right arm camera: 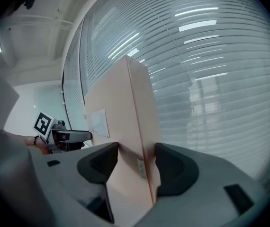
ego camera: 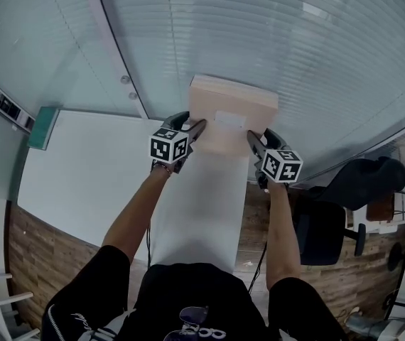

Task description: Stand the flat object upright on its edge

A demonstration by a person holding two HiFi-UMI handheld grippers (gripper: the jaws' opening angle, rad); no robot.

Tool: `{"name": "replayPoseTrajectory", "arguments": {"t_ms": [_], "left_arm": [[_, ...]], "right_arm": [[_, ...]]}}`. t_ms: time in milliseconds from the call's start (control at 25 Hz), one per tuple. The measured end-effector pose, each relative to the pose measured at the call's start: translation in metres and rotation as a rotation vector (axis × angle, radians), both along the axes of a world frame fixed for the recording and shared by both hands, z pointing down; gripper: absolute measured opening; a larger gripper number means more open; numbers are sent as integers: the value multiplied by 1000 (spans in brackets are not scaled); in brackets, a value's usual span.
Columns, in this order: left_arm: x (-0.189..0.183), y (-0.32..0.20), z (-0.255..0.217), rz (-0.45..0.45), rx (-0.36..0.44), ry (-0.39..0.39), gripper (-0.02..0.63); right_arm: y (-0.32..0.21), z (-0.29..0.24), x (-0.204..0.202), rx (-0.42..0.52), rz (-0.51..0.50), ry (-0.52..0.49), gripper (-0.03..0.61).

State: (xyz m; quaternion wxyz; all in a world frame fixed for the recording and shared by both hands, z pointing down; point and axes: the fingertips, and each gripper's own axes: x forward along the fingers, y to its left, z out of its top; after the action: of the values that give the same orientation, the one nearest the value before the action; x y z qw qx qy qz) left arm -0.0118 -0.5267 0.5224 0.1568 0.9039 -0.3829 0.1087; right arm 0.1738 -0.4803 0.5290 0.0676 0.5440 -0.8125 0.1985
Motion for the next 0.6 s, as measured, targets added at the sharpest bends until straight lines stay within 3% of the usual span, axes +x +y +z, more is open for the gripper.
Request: {"name": "replayPoseTrajectory", "arguments": {"t_ms": [600], "left_arm": [[10,-25,12,-6,11,-32,250]], "right_arm": [[-29,10,11,5,3,37,265]]}}
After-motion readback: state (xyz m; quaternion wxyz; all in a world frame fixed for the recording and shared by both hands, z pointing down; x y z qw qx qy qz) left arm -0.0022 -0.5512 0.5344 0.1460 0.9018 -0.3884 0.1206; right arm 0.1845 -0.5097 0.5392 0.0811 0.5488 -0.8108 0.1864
